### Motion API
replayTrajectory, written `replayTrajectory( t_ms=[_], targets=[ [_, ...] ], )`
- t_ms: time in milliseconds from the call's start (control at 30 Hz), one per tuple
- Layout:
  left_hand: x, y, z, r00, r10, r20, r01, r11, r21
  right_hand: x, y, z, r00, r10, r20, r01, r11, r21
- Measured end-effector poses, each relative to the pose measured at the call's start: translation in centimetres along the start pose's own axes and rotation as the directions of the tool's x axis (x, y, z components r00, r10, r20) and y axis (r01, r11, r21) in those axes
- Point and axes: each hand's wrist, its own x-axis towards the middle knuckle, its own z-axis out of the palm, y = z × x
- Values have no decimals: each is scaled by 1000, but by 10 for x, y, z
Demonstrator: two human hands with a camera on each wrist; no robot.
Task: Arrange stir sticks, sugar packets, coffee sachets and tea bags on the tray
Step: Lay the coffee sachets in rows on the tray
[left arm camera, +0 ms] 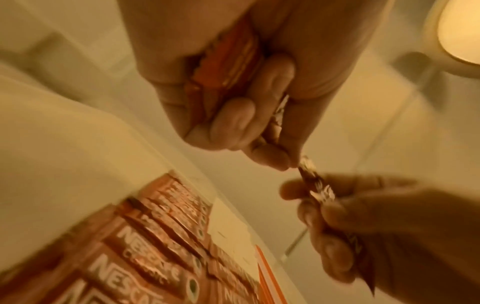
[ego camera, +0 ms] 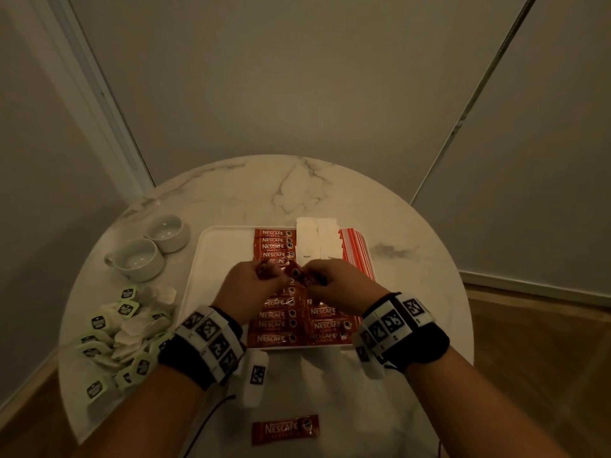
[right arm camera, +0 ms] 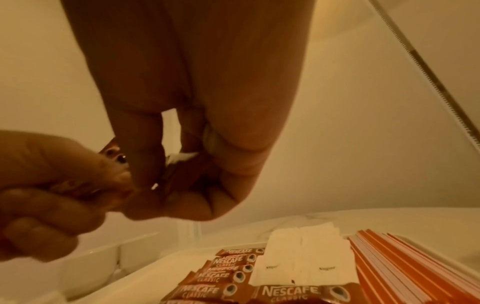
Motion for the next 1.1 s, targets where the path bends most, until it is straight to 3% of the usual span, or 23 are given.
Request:
replayTrajectory(
  t_ms=[100,300,467,633,733,800,900,1033,1100],
  targets=[
    [4,-7,-16,998,-34,-47,31,997,-65,7,2,-4,1000,-6,-30,9,995,99],
    [12,-8,-15,999,-46,-15,45,997,-69,17,-4,4,998,-21,54,21,1000,14],
    [22,-23,-20,982,-107,-153,99,993,-61,22,11,6,998,34,-49,-20,965,261],
    [30,-42,-18,977,-174,-120,187,977,105,39,18,24,985,134,-110,-120,984,128],
    [31,-48,-18,958,-272,-92,277,960,44,43,17,30,984,163,-73,-154,982,111],
    [29,-47,-19,945,-321,-63,317,946,-66,41,13,29,991,131,24,-133,983,124],
    [27,-34,-19,977,-211,11,212,976,-52,36,2,29,990,45,134,-62,991,121],
    [26,-17,-13,994,-102,-29,98,988,-123,38,-3,29,995,55,-79,-19,919,393],
    [22,-15,-12,995,-102,-16,98,981,-169,39,-3,27,983,144,-116,-27,732,681]
  ],
)
